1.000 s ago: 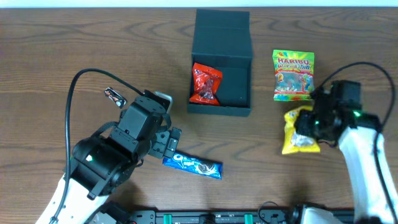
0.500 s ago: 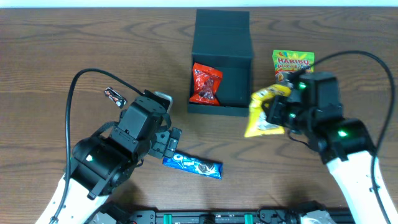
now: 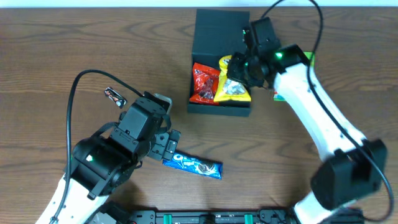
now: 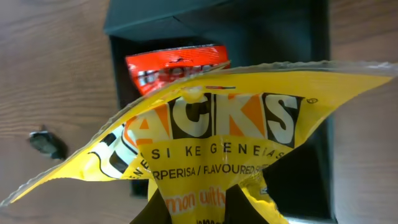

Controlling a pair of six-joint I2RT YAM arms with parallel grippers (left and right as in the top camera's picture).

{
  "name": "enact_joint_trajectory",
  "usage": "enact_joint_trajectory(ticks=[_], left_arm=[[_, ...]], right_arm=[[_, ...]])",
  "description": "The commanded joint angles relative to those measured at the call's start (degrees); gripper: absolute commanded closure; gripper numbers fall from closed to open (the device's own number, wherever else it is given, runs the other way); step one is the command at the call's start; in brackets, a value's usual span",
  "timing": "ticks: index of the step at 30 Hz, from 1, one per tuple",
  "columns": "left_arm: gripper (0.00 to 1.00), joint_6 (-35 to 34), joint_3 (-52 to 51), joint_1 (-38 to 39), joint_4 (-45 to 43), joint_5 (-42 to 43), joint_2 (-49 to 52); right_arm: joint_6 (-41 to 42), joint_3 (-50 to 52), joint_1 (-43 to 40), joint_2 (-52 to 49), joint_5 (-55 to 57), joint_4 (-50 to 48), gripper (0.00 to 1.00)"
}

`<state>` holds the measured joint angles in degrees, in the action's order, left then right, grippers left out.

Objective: Pack container
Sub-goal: 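Lift the yellow bag and lower it into the box beside red bag, then release the yellow bag and raise the right gripper out of box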

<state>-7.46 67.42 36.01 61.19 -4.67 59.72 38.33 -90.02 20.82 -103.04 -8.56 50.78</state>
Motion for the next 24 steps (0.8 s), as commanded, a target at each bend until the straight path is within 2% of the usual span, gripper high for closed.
enact_joint_trajectory(ticks=[1,10,18,24], left_arm=[[0.05,-0.2,-0.1,-0.1,0.2,0.2,-0.2],[0.05,-0.2,-0.1,-0.1,0.3,0.2,-0.2],[0.05,-0.2,-0.1,-0.1,0.3,0.2,-0.2],[0.05,0.1,-0.1,-0.1,0.3,0.2,-0.2]], right_arm=[[-1.3,-1.8,0.4,-3.6,2.3,0.4,0.99],[-5.0,-1.8,-0.1,-10.1,7.1,-1.3,0.99],[-1.4,-1.8,0.2,-11.7,6.7,-4.2,0.99],[-1.1,-1.8,0.2,-11.8,10.6,-4.3,0.99]])
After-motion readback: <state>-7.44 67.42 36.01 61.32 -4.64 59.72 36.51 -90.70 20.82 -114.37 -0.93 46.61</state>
